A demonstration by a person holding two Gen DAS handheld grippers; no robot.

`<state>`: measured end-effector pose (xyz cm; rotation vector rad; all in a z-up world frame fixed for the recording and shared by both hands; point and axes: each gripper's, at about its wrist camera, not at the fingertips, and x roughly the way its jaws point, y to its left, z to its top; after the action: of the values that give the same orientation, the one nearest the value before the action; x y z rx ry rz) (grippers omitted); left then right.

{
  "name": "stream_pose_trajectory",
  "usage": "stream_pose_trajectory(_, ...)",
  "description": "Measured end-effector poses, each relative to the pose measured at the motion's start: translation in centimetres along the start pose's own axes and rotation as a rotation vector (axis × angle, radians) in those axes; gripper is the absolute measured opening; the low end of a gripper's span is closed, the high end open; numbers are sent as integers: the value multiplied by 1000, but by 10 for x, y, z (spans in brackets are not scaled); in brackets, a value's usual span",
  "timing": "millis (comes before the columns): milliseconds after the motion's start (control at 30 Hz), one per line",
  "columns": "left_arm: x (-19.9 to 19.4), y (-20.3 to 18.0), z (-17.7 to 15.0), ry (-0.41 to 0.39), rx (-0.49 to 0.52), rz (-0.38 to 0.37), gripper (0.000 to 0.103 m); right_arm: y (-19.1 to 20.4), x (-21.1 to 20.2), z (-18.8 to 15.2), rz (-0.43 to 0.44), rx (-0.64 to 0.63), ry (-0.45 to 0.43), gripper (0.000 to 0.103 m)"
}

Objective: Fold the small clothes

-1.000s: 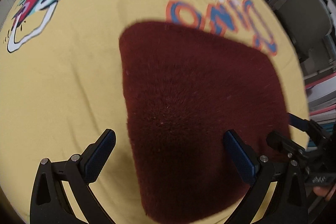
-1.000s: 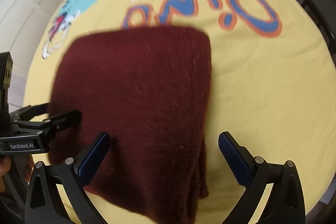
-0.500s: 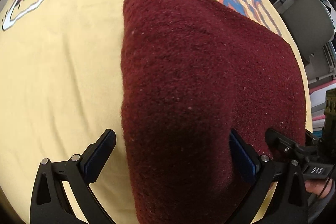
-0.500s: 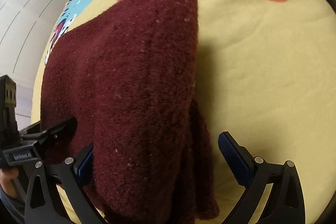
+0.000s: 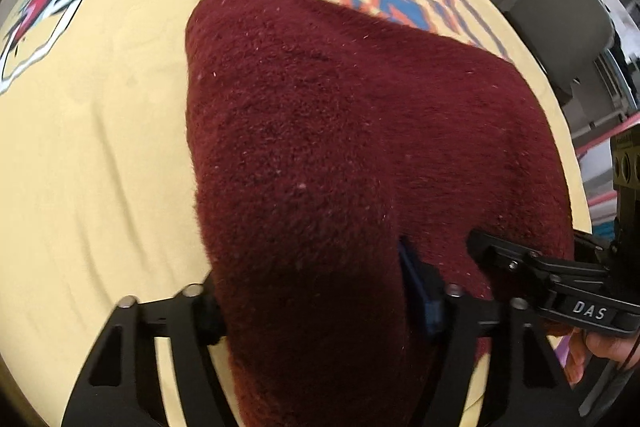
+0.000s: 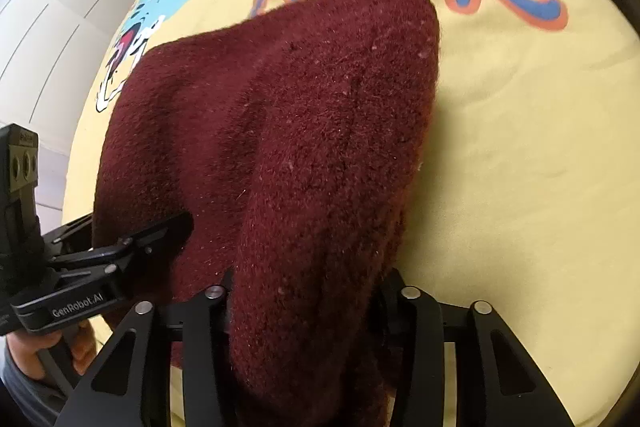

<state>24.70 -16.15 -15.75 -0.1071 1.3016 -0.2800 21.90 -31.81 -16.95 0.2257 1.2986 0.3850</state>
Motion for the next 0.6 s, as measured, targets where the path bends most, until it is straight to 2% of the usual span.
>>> stream_pose_trajectory(100,-16,0,0,-11,28,-32,44,20,-23,0,16,-48,-48,40)
stream_pose_trajectory(167,-32,-1,1,-29,54,-56,43,40,-39,1,34,-91,-75,40)
stream_pose_trajectory(333,-77,7,-2,-86,101,-59,43,90,-51,10,61,-146,-115,40)
stream_pose_trajectory(467,-108,43,-7,-130,78,-40,43,140,-31,13,56,-194,-107,40)
stream_pose_trajectory(600,-119,80,-27,-131,36,-10,43,166,1,7,14,-217,-81,40)
